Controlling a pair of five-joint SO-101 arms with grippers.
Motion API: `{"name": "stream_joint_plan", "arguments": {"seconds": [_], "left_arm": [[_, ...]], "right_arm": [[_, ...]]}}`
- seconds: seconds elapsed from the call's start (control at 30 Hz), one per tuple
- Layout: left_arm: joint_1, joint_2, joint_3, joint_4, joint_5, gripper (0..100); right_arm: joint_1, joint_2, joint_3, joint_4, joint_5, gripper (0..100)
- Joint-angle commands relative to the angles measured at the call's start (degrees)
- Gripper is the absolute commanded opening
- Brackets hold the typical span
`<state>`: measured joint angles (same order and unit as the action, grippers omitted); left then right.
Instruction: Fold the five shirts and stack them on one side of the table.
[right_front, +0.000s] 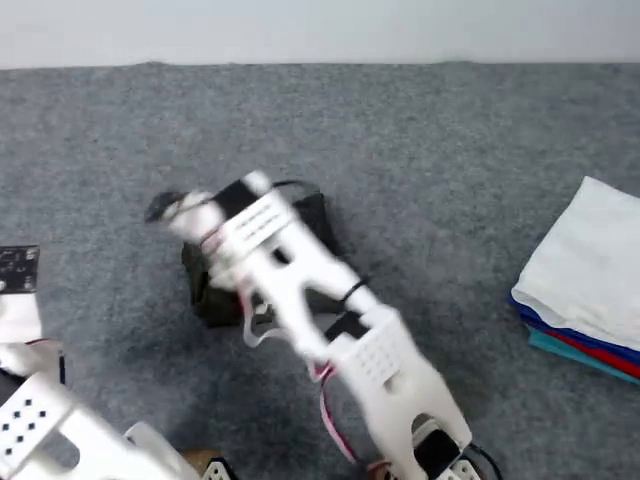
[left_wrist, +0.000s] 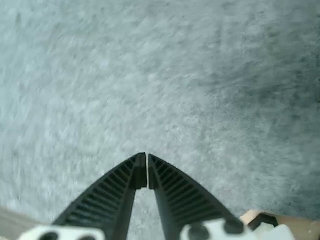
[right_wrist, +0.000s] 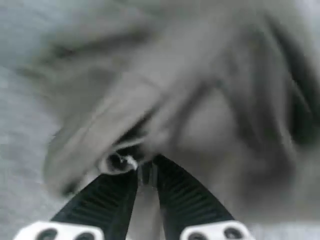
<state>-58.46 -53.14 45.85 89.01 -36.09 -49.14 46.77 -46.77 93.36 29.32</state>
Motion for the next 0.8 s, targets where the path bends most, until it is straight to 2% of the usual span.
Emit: {"name": "stream_joint_plan", "arguments": {"seconds": [0.0,0.13,0.27,0.4,0.5,0.77], "left_arm": [[-5.0,-1.1,-0.7,0.0,-0.4,2],[-7.6,-1.1,-0.7,0.0,-0.4,2],[-7.4,-1.1,-0.7,0.0,-0.4,2],[-7.2,-1.1,-0.7,0.0,-0.4,2],[-7.2,-1.1,-0.7,0.0,-0.3,2],[-7.1,-1.1,-0.5,0.0,-0.3,2]], "right_arm": [[-8.7,-0.7,-7.1,0.4,0.4,1.7],[-9.1,-0.6,-19.3,5.2,-0.1,1.7],[-0.9,-0.1,-29.0,8.7,-2.2,2.3],[8.1,0.5,-29.1,8.6,-1.8,2.3],[12.0,4.0,-28.2,8.2,1.8,2.3],[12.9,15.5,-28.5,5.5,7.1,2.3]]}}
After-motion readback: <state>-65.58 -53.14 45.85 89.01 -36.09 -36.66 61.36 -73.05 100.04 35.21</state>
